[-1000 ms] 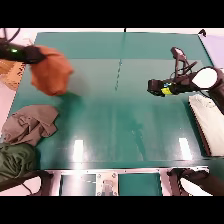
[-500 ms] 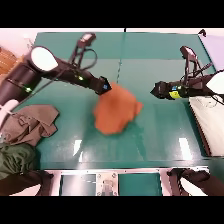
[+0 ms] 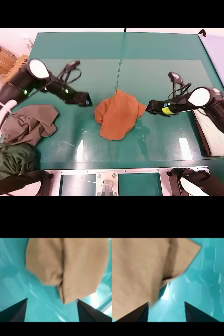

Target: Fold the shirts.

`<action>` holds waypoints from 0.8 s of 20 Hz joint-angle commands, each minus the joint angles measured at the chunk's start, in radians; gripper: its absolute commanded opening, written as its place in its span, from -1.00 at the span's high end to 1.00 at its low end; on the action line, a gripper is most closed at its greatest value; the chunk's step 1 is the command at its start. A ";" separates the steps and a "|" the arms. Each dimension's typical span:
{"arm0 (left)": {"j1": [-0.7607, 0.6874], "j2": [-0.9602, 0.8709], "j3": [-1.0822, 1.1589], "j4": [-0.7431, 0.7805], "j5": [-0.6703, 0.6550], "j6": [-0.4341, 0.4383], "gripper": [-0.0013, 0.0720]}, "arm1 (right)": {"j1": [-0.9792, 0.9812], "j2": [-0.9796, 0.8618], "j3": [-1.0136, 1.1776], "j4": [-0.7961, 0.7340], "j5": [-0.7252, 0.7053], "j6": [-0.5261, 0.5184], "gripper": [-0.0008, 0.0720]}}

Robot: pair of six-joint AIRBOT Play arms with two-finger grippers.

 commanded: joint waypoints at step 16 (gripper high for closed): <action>-0.098 -0.263 -0.260 -0.732 0.549 0.388 0.21 | -0.111 -0.457 0.026 0.284 -0.316 -0.222 0.55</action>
